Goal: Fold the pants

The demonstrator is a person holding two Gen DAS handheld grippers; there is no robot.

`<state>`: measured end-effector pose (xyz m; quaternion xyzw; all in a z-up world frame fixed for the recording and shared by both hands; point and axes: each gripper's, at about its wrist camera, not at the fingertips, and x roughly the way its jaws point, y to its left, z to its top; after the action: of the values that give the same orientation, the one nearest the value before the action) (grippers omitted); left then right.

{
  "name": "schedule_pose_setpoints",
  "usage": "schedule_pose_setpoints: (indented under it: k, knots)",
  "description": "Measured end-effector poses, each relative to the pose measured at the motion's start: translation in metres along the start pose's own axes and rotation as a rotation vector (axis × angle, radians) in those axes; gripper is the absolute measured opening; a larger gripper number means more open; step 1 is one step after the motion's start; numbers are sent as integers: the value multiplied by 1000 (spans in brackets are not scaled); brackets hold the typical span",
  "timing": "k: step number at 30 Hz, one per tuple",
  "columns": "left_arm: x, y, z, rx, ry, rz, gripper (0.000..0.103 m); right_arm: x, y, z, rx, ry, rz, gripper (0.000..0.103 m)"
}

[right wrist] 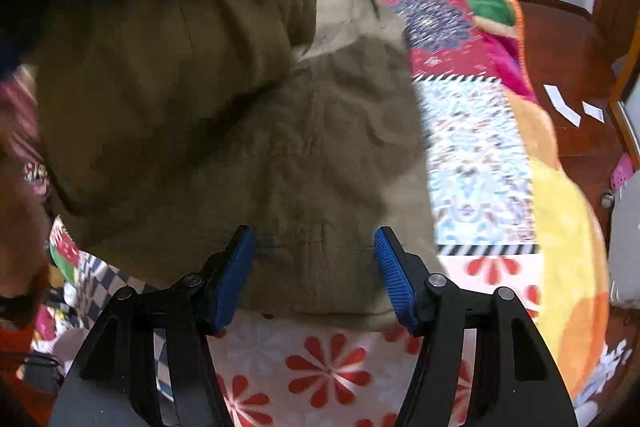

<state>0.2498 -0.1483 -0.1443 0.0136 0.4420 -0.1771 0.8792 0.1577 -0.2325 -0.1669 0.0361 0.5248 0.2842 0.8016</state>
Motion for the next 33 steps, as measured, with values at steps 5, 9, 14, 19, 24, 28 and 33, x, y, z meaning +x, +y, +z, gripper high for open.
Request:
schedule_pose_setpoints:
  k: [5,9,14,19,24,28,33]
  knots:
    - [22,-13,-9,51,65,5,26,-43,-34,2,53,-93,-123,58]
    - [40,-19,-16,60,118,4,28,-70,-67,1,127,-143,-183,58]
    - [61,-25,-26,68,194,-17,37,-87,-71,-5,170,-169,-207,58]
    - [58,-32,-34,95,209,-27,54,-84,-66,-5,162,-168,-203,58]
    - [33,-28,-39,99,178,-40,58,-84,-58,-2,129,-185,-204,58]
    - [3,-14,-41,65,132,-69,63,-87,-47,3,108,-207,-197,58]
    - [-28,13,-46,27,63,-28,67,-87,-30,10,86,-228,-164,58]
